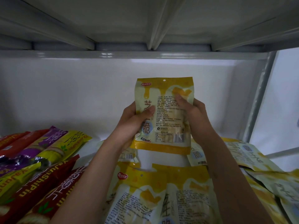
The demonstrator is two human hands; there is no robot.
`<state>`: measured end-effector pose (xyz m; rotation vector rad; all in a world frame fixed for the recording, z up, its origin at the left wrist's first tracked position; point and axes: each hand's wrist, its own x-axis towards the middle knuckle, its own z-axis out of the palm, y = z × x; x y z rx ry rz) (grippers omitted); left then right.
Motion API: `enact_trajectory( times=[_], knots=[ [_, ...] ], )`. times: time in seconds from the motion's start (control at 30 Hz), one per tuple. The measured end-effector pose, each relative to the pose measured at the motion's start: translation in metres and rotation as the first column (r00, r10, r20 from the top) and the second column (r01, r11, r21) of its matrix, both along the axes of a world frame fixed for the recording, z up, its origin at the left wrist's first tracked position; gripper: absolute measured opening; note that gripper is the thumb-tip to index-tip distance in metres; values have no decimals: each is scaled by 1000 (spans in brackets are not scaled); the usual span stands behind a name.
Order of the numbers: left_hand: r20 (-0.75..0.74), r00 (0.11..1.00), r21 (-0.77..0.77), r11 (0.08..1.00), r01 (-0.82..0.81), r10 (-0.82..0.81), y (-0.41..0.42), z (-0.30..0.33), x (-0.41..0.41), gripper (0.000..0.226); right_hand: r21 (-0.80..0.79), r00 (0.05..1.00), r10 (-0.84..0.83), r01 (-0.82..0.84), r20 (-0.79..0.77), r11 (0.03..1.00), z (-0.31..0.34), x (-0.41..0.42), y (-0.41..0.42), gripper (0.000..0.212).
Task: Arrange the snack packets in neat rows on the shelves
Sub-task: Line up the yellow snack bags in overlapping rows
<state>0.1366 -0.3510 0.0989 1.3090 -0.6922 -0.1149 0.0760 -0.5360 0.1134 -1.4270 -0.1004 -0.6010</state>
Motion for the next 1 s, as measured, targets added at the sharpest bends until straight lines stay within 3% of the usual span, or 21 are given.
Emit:
enact_trajectory(
  times=[0.13,0.37,0.57,0.8,1.0],
  knots=[
    [32,999,18,999,-42,41,-1,-1,2,32,-103,998,36,-40,-43,994,-2,-2,-4,25],
    [-14,999,209,976,53,-52,0,-2,2,44,-16,999,-33,33,-4,999,-4,1,-3,25],
    [12,994,141,984,-111,111,-1,-4,6,30,-131,964,180,-208,-194,969,-9,0,-10,42],
    [28,999,282,959,-31,24,-1,-6,9,52,-148,976,129,-156,-174,977,-12,5,-14,28],
    [27,995,302,948,-100,96,0,-10,16,31,-184,956,171,-217,-239,959,-13,8,-16,34]
  ],
)
